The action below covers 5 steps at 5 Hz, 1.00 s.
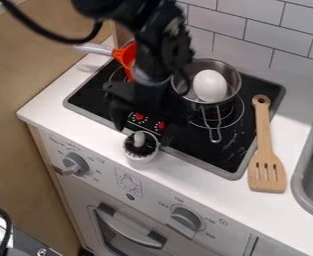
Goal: Remove the white object from the orange pan
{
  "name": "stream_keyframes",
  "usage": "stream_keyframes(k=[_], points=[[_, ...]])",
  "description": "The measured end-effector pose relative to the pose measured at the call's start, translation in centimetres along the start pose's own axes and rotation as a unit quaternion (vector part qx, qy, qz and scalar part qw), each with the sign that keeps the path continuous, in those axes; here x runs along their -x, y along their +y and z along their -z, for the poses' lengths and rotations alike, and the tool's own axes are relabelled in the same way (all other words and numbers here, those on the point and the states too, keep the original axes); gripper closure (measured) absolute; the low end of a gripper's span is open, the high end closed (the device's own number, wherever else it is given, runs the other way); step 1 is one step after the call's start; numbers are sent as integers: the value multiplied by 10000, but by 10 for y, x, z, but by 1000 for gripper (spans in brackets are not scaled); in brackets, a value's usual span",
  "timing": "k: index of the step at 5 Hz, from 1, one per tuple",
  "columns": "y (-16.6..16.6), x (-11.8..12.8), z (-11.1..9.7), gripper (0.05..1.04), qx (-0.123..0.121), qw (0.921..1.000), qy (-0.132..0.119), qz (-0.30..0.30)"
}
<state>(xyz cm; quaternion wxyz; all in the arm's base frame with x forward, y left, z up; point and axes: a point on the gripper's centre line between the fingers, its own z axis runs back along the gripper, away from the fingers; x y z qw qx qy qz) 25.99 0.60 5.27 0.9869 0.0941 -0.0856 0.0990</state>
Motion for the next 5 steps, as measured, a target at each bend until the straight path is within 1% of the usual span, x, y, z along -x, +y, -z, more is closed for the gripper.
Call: stream_keyframes(k=[1, 2, 3, 4, 5], points=[[-4, -17, -23, 82, 66, 9999, 156, -36], [-7, -43, -41, 82, 191, 9997, 101, -102], [-13, -77, -48, 82, 323, 9993, 107, -142], [-16, -103, -49, 82, 519, 9986, 55, -80], [-16, -117, -38, 82, 597, 9982, 0, -62]])
